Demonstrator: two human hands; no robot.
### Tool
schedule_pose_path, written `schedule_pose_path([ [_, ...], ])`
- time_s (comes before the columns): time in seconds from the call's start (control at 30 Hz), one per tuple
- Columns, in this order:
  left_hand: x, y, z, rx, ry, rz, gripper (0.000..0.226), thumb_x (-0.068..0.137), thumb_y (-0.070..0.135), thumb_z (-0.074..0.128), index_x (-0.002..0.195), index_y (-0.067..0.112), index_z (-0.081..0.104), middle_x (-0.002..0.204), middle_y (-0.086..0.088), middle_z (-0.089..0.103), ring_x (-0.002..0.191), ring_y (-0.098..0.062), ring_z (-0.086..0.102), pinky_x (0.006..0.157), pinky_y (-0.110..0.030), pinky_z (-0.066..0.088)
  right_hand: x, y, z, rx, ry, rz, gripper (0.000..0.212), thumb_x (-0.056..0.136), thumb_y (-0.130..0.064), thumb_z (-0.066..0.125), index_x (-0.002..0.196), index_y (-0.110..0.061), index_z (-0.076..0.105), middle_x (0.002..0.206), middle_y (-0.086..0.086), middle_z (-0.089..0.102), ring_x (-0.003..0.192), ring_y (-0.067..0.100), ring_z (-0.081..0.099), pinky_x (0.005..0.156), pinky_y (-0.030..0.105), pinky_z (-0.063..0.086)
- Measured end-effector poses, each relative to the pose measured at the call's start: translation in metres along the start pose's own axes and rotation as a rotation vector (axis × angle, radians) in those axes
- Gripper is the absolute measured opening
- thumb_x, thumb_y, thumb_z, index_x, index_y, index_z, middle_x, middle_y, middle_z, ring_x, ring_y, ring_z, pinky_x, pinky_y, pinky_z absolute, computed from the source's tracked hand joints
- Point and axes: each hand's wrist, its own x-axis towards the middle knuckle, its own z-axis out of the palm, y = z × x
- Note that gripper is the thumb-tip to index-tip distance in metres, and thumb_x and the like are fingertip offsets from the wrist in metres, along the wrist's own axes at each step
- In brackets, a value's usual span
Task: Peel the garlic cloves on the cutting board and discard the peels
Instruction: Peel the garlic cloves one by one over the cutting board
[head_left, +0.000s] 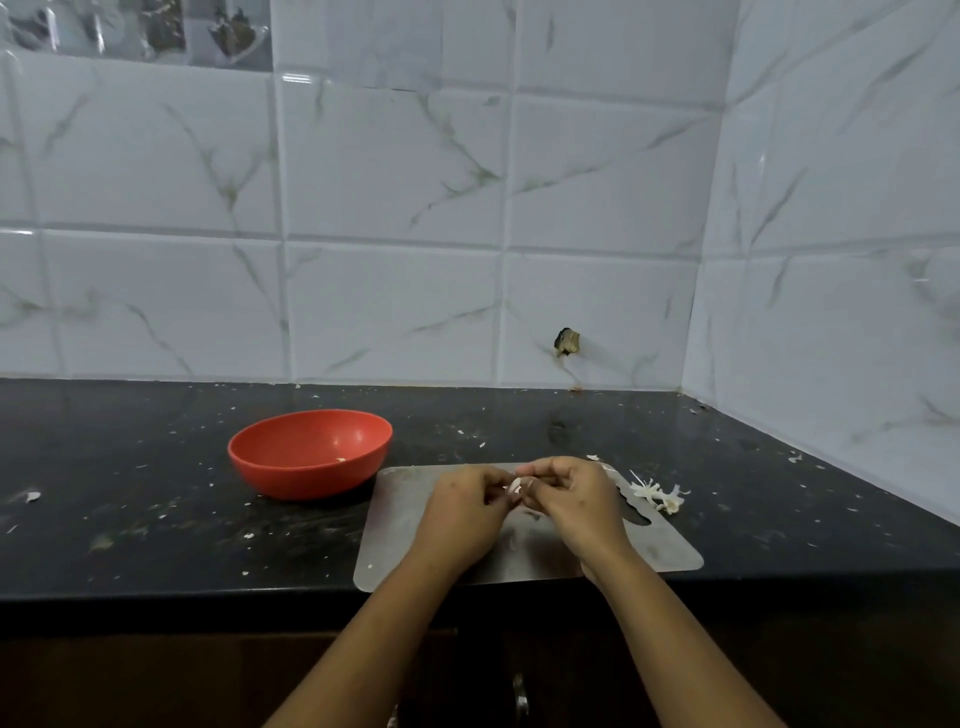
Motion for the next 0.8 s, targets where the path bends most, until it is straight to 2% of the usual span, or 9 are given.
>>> schedule_pose_path([
  [0.07,-0.002,-0.004,-0.006,0.031,0.055,0.004,0.014,0.09,0.018,0.063,0.095,0.019,0.076,0.084,0.003,0.074,0.074,-0.008,0.063,0.073,-0.027,0.048,-0.001,-0.003,0.005,0.009,-0.03,-0.021,0.018,0.085,0.005,0.065,0.081,-0.011,0.074,0.072,0.008,0.074,0.066,0.013,0.069,0.062,0.018,0.052],
  [0.13,-0.004,-0.009,-0.011,0.085,0.102,0.011,0.015,0.091,0.018,0.061,0.096,0.018,0.075,0.087,0.004,0.074,0.079,-0.01,0.064,0.076,-0.028,0.048,-0.001,-0.005,0.011,-0.02,-0.061,-0.063,0.022,0.085,0.003,0.066,0.079,-0.017,0.074,0.073,0.005,0.074,0.069,0.013,0.07,0.064,0.02,0.053],
  [0.23,-0.008,-0.012,-0.016,0.111,0.16,0.008,0.017,0.094,0.02,0.057,0.097,0.018,0.074,0.086,0.007,0.073,0.076,-0.002,0.061,0.068,-0.011,0.042,-0.003,-0.007,0.019,-0.135,-0.096,-0.139,0.021,0.085,-0.002,0.069,0.079,-0.022,0.072,0.075,0.0,0.073,0.072,0.012,0.069,0.066,0.023,0.057],
  [0.3,-0.01,-0.013,-0.018,0.119,0.182,0.007,0.018,0.095,0.018,0.055,0.096,0.018,0.073,0.085,0.007,0.072,0.074,-0.001,0.06,0.066,-0.008,0.04,-0.004,-0.007,0.022,-0.211,-0.094,-0.183,0.017,0.086,-0.005,0.069,0.082,-0.021,0.073,0.074,-0.002,0.072,0.071,0.014,0.068,0.065,0.027,0.057],
  [0.47,-0.013,-0.011,-0.016,0.233,0.175,0.019,0.02,0.094,0.016,0.05,0.09,0.019,0.07,0.086,0.006,0.071,0.079,-0.007,0.063,0.072,-0.026,0.048,-0.007,-0.007,0.021,-0.314,-0.075,-0.217,0.006,0.085,-0.009,0.071,0.085,-0.014,0.075,0.073,-0.002,0.071,0.07,0.014,0.066,0.066,0.029,0.056],
  [0.57,-0.013,-0.01,-0.018,0.195,0.137,-0.024,0.022,0.093,0.015,0.048,0.083,0.018,0.067,0.082,0.004,0.07,0.078,-0.01,0.063,0.072,-0.031,0.049,-0.009,-0.008,0.021,-0.323,-0.089,-0.201,0.007,0.085,-0.005,0.069,0.084,-0.01,0.073,0.07,-0.006,0.07,0.064,0.005,0.064,0.062,0.02,0.053],
  [0.67,-0.011,-0.009,-0.018,0.207,0.086,-0.058,0.023,0.093,0.018,0.047,0.078,0.022,0.064,0.079,0.006,0.068,0.078,-0.01,0.061,0.074,-0.032,0.049,-0.01,-0.008,0.021,-0.328,-0.076,-0.202,0.005,0.084,-0.004,0.07,0.085,-0.007,0.074,0.069,-0.009,0.069,0.062,-0.006,0.062,0.061,0.009,0.045],
  [0.8,0.0,-0.005,-0.007,0.06,0.062,-0.156,0.024,0.092,0.019,0.051,0.073,0.025,0.065,0.077,0.009,0.07,0.08,-0.01,0.062,0.074,-0.029,0.048,-0.009,-0.003,0.02,-0.382,0.068,-0.211,0.006,0.085,-0.007,0.07,0.086,-0.011,0.075,0.076,-0.007,0.071,0.072,0.0,0.065,0.068,0.015,0.05],
])
